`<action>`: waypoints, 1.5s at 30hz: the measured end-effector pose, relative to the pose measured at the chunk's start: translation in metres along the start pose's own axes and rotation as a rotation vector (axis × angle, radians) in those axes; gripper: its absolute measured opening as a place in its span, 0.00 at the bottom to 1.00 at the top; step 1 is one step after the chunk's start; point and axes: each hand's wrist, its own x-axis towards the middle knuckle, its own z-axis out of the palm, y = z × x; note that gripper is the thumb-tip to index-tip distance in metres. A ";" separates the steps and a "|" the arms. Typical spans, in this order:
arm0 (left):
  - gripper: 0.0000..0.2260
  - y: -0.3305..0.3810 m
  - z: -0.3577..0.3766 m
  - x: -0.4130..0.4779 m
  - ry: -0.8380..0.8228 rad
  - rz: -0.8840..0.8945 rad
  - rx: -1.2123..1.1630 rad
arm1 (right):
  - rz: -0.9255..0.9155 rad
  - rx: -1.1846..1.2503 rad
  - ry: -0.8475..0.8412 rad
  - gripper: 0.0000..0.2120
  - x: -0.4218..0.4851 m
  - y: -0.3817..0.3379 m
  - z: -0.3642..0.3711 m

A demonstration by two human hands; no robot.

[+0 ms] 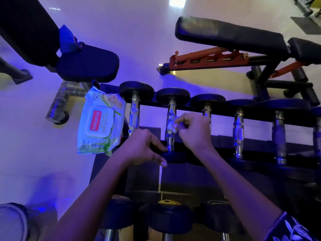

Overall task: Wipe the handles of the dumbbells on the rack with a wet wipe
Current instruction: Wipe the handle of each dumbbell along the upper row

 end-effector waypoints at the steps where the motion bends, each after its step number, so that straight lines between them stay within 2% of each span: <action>1: 0.22 0.000 0.000 0.000 -0.003 -0.006 -0.009 | -0.002 -0.020 -0.021 0.04 -0.012 0.003 0.000; 4: 0.21 -0.001 -0.001 0.002 -0.017 -0.003 -0.025 | -0.015 -0.020 -0.096 0.05 -0.043 0.010 0.001; 9: 0.21 -0.002 0.000 0.002 -0.002 -0.005 -0.029 | 0.030 0.059 0.056 0.04 -0.015 0.000 0.004; 15: 0.20 -0.001 0.001 0.002 0.005 -0.021 -0.068 | 0.018 -0.041 -0.023 0.03 -0.048 -0.002 0.006; 20: 0.21 -0.001 0.000 0.002 -0.003 -0.011 -0.034 | 0.064 0.016 0.073 0.02 -0.017 -0.008 0.006; 23: 0.20 0.000 0.000 0.002 0.001 -0.014 -0.043 | -0.006 -0.105 0.006 0.03 -0.030 -0.009 0.008; 25: 0.19 0.001 -0.001 0.002 -0.009 -0.015 -0.058 | -0.048 -0.101 -0.040 0.04 -0.046 -0.005 0.007; 30: 0.20 0.000 -0.001 0.002 -0.011 -0.037 -0.050 | -0.001 -0.029 0.113 0.02 -0.016 -0.002 0.010; 35: 0.20 -0.001 -0.001 0.002 -0.002 -0.024 -0.040 | -0.154 -0.100 0.031 0.06 -0.031 -0.003 0.012; 39: 0.21 -0.001 0.000 0.003 -0.004 -0.012 -0.024 | -0.111 -0.034 0.176 0.07 -0.007 -0.002 0.010; 43: 0.20 -0.001 0.000 0.002 0.017 -0.027 -0.039 | -0.388 -0.094 0.067 0.10 -0.017 -0.009 0.020; 45: 0.20 -0.001 0.000 0.002 0.011 -0.025 -0.035 | -0.347 -0.043 0.091 0.09 -0.014 -0.003 0.017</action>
